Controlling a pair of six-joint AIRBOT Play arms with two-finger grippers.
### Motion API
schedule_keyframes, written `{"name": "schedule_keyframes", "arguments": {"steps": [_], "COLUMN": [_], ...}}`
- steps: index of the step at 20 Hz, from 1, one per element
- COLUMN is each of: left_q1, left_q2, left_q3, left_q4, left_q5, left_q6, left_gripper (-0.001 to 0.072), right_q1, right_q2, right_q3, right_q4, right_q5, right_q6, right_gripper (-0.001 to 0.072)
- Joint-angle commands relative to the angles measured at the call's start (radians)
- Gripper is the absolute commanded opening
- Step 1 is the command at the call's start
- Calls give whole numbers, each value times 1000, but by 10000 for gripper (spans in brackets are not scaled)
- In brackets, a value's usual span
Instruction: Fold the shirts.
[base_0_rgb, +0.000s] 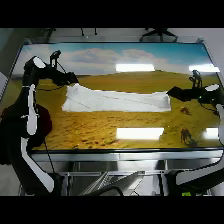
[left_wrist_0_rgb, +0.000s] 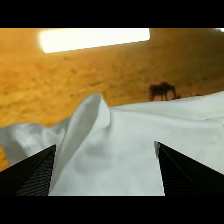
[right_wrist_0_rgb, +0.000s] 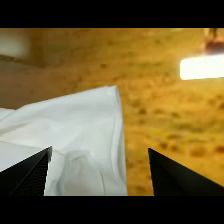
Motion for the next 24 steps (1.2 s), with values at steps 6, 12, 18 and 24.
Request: {"name": "schedule_keyframes", "arguments": {"steps": [6,12,18,24], "left_q1": [-6,-120,-346,-513], "left_q2": [54,54,-59,-203], "left_q3": [-34,-34,-34,-34], "left_q4": [-64,-159,-237,-244], "left_q5": [-153,-49,76,171], "left_q6": [-22,-21,-21,-40], "left_gripper": [693,105,105,105], "right_q1": [4,4,48,185], "right_q2": [-141,-134,-86,57], "right_q3": [18,132,418,452], "right_q4": [118,187,249,393], "right_q5": [202,347,554,576], "right_q6": [14,-26,46,76], "right_gripper": [485,18,18,18]}}
